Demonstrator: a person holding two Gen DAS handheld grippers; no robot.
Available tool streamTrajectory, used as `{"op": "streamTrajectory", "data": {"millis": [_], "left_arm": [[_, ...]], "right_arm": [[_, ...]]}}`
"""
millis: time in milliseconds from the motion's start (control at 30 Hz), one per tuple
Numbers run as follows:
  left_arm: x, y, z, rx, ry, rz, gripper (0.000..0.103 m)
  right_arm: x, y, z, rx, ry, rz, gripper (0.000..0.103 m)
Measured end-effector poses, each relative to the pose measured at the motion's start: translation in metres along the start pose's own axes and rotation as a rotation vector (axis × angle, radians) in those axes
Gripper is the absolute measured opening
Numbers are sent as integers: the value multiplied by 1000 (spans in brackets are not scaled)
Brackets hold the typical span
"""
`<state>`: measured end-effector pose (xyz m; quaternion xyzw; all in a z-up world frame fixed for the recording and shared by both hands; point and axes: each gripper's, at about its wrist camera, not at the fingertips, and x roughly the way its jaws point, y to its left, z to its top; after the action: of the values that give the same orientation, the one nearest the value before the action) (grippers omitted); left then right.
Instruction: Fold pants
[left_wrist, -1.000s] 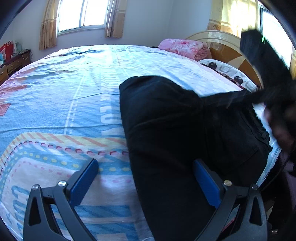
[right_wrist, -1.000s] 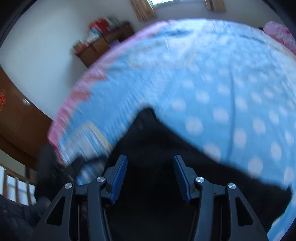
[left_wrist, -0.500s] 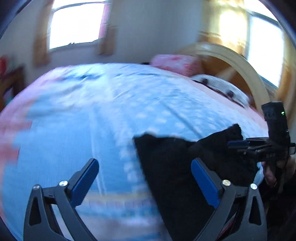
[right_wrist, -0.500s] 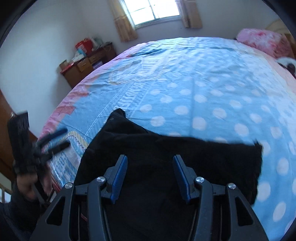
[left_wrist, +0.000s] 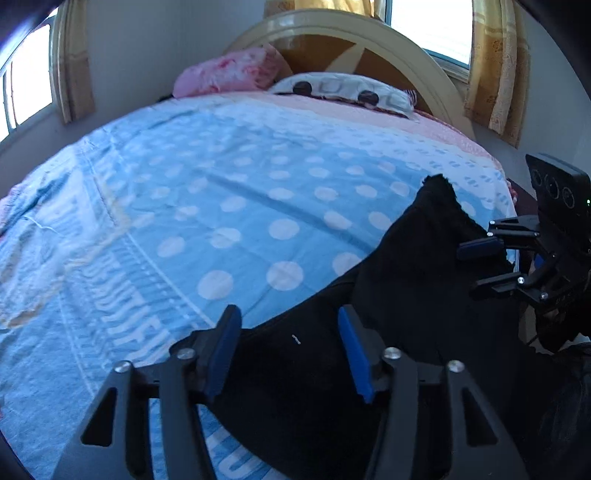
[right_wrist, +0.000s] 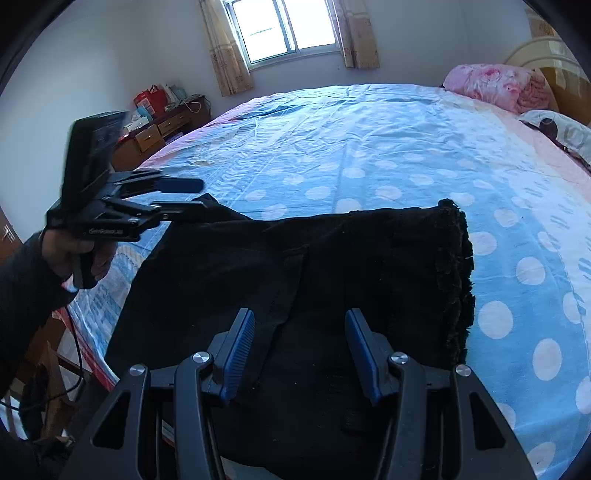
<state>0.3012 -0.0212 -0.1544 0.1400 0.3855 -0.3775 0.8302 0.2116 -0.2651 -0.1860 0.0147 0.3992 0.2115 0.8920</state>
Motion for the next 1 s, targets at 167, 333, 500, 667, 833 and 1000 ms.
{"op": "streamTrajectory", "data": {"millis": [167,333,500,667,833,1000], "left_arm": [[4,-5,-1,-2,30,-4,13],[2,20,2,-131,0,-51,13],[21,25,-4,-233,6,-33,14],[29,14,-2,-179,3,33,19],[1,-4,2,-97,-55,162,56],[-30,-22,-7,-86,-149,214,91]], "right_arm": [[0,-1,-3,-18,-18,9,53],[8,-8,-7,-10,-11,21,53],[6,-8,-8,9,32,-4,53],[2,-5,-15,-5,36,-22,54],[-23,-4,7,58,-55,30,53],[-20,8,32,-7,-119,59,53]]}}
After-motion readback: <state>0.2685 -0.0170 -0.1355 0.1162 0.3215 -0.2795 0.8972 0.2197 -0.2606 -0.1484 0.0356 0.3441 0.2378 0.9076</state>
